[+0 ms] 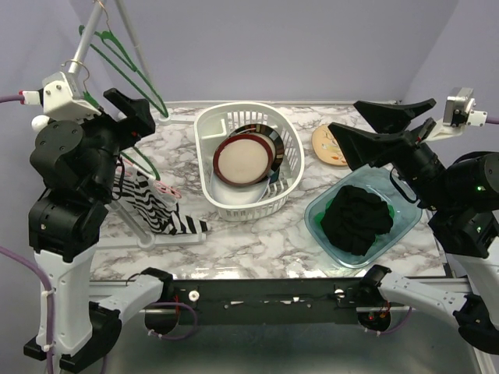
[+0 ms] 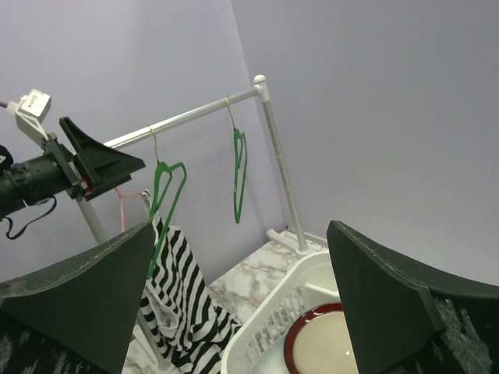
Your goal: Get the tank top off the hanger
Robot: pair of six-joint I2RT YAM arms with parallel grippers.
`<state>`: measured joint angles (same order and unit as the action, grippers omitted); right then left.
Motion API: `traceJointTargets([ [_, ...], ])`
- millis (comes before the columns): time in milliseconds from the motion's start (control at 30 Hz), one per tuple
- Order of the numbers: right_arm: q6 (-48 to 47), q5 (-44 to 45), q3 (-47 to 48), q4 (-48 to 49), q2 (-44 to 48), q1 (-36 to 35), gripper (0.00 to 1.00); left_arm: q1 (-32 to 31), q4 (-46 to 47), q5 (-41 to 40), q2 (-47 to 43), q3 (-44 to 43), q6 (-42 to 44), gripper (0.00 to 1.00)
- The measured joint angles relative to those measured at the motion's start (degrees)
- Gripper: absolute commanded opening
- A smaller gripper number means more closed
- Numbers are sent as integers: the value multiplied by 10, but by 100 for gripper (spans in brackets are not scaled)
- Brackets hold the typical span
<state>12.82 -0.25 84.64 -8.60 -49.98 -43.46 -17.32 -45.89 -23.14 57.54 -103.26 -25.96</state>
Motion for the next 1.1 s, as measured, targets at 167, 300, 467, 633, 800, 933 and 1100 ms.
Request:
traceJointTargets([
  [167,22,0,-9,-3,0,0,96,0,-22,56,18,-54,9,99],
  [300,47,-14,3,-17,-23,0,82,0,-53,89,27,-77,6,99],
  [467,89,-71,4,-10,-93,-4,73,0,-109,114,49,-144,-4,99],
  [633,106,-92,6,4,-203,-54,69,0,-109,139,27,-174,-4,99],
  [800,106,-87,37,14,-308,-117,66,0,-61,164,-40,-153,-6,99],
  [933,105,-42,118,-10,-382,-174,66,0,7,161,-119,-97,-18,99],
  [1100,104,7,192,-10,-443,-242,66,0,48,150,-174,-66,-22,99],
])
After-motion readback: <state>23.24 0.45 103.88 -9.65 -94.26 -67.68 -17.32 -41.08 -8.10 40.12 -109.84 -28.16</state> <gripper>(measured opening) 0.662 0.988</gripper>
